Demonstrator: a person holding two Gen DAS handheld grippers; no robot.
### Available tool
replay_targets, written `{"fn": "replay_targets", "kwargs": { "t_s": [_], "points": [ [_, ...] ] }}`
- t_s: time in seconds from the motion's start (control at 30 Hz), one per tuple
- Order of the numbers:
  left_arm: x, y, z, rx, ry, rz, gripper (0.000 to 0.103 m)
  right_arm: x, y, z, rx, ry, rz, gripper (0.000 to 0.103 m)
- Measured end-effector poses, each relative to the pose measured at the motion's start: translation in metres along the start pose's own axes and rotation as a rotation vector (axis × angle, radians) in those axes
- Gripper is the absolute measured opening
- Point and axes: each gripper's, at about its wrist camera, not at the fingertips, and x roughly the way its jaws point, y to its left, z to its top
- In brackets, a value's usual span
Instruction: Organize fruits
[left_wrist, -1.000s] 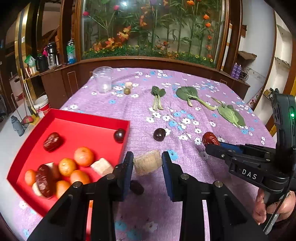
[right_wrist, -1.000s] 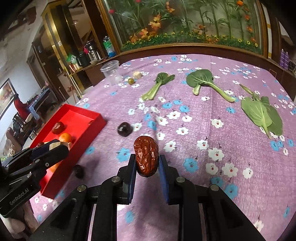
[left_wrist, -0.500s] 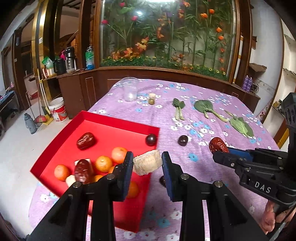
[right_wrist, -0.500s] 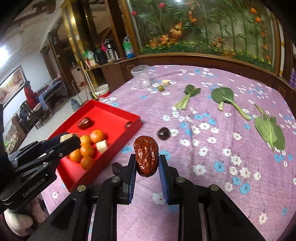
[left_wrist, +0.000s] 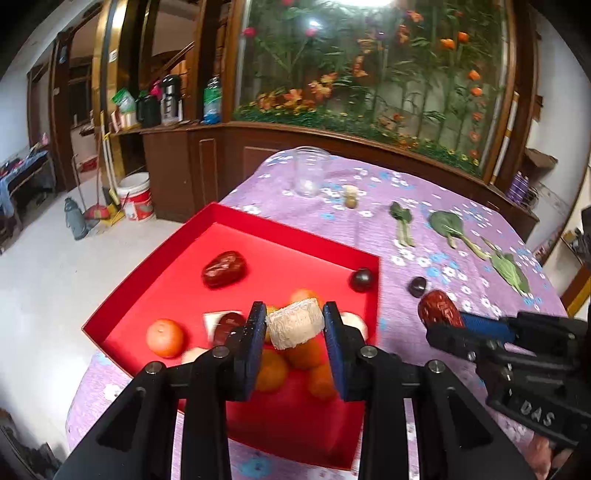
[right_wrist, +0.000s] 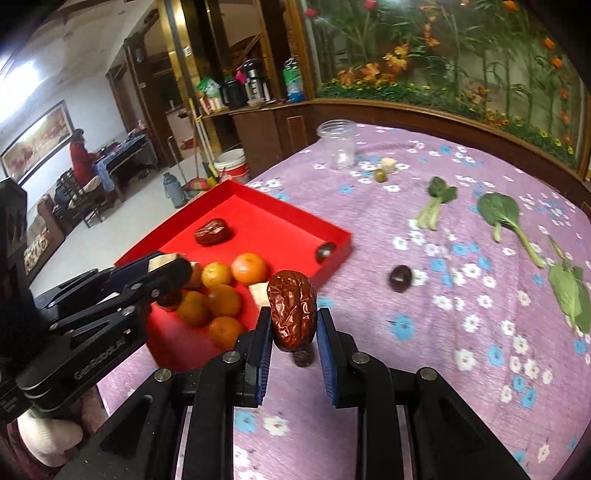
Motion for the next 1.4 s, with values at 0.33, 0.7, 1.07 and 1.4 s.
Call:
{"fn": "replay_targets", "kwargs": {
  "t_s": [0.33, 0.7, 1.07, 1.4],
  "points": [
    [0.036, 0.058, 0.014, -0.148, 0.055, 0.017, 0.03, 0.049, 0.036, 0.006, -0.013, 0.085, 0.114, 0.026],
    [0.038, 0.066, 0.025, -0.184, 0.025, -0.003, 0.071, 0.067, 0.048, 0.019, -0.049, 0.048, 0.077, 0.052],
    [-0.025, 0.036, 0.015, -0.098, -0.164, 0.165, 0.09, 0.025, 0.017, -0.002, 0.051, -0.037, 0.024, 0.058],
    [-0.09, -0.007, -0.006, -0.046, -0.311, 0.299, 0.103, -0.012, -0.007, -0.04, 0.177, -0.095, -0.013, 0.073]
  ]
}}
